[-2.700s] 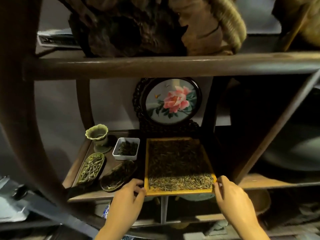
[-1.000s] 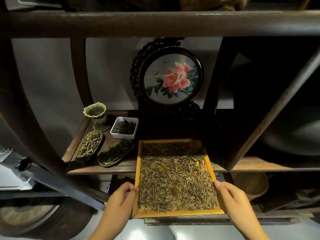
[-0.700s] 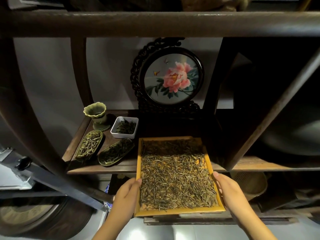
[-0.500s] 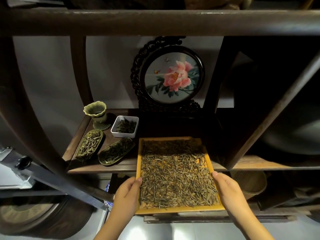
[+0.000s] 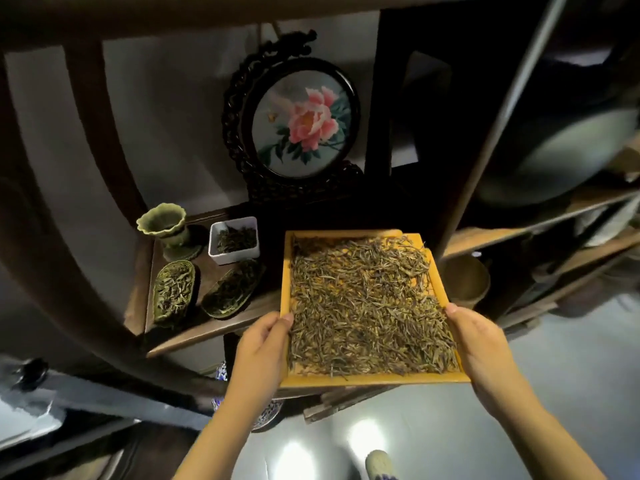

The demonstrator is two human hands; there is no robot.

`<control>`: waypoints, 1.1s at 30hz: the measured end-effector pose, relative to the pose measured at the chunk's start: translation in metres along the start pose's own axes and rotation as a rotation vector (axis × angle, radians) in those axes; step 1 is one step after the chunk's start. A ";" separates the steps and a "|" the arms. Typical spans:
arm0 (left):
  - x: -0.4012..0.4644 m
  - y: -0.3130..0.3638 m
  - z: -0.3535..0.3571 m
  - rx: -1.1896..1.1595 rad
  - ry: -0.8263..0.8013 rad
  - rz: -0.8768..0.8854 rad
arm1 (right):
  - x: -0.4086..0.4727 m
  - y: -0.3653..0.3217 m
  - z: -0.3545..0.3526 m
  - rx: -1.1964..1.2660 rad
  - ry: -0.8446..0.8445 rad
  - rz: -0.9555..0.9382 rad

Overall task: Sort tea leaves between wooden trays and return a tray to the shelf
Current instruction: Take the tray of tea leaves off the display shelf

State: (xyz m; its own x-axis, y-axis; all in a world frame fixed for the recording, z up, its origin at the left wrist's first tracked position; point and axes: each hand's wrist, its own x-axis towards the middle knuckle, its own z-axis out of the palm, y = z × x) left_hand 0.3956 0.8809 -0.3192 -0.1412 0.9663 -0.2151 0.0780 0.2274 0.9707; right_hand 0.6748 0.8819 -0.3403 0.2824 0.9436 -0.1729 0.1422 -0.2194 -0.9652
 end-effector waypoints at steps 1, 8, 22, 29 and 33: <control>-0.001 0.001 -0.001 0.019 -0.039 0.013 | -0.012 0.000 -0.002 -0.005 0.036 -0.009; -0.021 0.005 0.026 0.105 -0.280 0.065 | -0.091 0.002 -0.043 -0.024 0.262 -0.020; -0.121 0.009 0.200 0.178 -0.872 0.195 | -0.269 0.055 -0.185 0.030 0.900 0.075; -0.247 0.002 0.289 0.236 -1.161 0.194 | -0.407 0.078 -0.246 0.111 1.183 0.116; -0.339 -0.008 0.327 0.241 -1.328 0.108 | -0.495 0.097 -0.274 0.106 1.376 0.141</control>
State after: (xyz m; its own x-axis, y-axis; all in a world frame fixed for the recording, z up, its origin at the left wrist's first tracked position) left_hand 0.7660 0.5910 -0.2892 0.9178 0.3351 -0.2132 0.2171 0.0263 0.9758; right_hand 0.8083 0.3254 -0.2941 0.9951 -0.0991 0.0017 -0.0196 -0.2137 -0.9767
